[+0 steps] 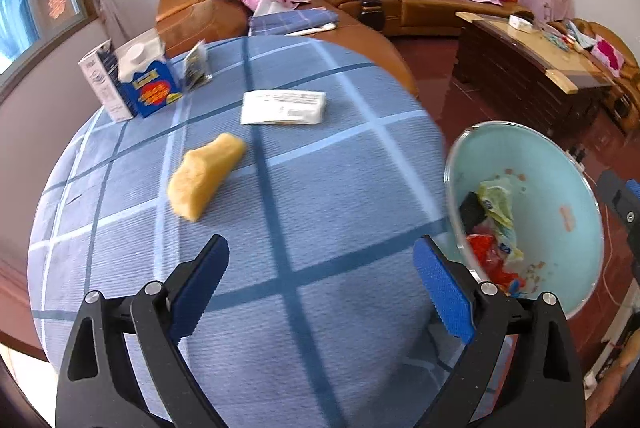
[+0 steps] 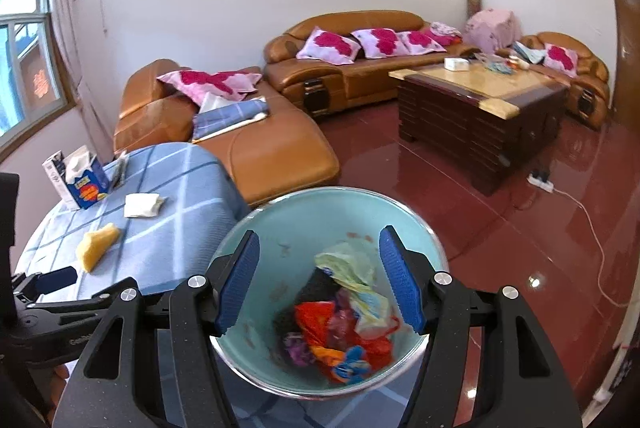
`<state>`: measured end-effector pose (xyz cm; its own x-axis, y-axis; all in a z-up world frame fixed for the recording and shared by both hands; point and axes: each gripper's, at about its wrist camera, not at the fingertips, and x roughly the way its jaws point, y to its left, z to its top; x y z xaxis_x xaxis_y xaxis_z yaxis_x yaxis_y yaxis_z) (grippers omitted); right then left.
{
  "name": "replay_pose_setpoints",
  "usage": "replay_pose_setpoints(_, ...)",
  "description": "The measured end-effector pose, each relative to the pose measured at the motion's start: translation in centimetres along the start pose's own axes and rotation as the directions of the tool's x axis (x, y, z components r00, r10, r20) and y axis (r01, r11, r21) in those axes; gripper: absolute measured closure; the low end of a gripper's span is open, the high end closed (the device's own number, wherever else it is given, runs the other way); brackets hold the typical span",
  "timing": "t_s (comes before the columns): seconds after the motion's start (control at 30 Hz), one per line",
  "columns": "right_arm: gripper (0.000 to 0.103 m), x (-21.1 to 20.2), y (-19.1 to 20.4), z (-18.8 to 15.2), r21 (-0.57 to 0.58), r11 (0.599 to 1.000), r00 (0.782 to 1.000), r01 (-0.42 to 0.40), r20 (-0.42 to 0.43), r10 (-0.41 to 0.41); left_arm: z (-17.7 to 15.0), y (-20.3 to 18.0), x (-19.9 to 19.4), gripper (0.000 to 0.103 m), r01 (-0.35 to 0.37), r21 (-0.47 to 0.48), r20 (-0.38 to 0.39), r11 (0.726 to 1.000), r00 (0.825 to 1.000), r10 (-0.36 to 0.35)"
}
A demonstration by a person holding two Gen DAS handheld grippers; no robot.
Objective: Collect trash
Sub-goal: 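Move the left gripper to the yellow sponge cake while the right moves toward the receipt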
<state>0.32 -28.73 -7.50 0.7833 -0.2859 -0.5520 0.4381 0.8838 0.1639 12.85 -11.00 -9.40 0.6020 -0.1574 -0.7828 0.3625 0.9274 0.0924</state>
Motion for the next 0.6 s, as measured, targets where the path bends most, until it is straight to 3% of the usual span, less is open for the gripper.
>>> replay_pose_setpoints(0.4, 0.041, 3.3, 7.0, 0.9, -0.109, 0.989, 0.994, -0.097, -0.065, 0.09, 0.1, 6.8, 2.6, 0.011, -0.086, -0.057, -0.039, 0.995, 0.996, 0.083)
replay_pose_setpoints(0.6, 0.041, 5.8, 9.4, 1.9, -0.144, 0.979, 0.985, -0.147, -0.117, 0.131, 1.3, 10.4, 4.6, 0.011, -0.065, -0.108, -0.067, 0.992, 0.996, 0.058)
